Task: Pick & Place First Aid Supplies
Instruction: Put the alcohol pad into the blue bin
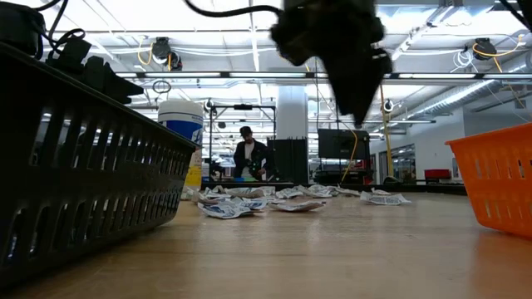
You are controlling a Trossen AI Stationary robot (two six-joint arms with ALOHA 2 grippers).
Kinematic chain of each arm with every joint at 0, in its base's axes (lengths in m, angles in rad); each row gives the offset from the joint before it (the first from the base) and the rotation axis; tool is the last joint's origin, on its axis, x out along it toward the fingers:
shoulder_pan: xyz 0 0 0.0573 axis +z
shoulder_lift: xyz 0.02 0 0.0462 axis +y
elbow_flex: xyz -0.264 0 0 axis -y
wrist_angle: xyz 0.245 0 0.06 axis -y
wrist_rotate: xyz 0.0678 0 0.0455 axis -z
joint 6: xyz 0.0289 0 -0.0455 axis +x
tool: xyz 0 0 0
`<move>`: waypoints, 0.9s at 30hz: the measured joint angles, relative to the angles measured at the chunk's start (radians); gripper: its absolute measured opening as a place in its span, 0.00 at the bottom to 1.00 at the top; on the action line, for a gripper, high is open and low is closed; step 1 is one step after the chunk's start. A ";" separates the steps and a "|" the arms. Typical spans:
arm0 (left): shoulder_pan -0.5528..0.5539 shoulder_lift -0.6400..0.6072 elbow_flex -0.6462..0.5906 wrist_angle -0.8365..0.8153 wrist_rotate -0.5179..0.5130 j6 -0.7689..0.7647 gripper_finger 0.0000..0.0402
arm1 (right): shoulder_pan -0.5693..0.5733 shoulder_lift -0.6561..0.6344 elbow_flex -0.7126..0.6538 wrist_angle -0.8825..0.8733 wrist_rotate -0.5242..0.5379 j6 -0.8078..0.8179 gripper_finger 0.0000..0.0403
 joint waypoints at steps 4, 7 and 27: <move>0.000 0.000 0.000 0.000 0.000 0.000 0.99 | -0.023 0.063 0.097 0.012 0.000 -0.033 0.53; 0.000 0.000 0.000 0.000 0.000 0.000 0.99 | -0.034 0.104 0.150 0.026 0.000 -0.045 0.53; 0.000 0.000 0.000 0.000 0.000 0.000 0.99 | -0.009 0.271 0.096 0.139 0.154 -0.087 0.53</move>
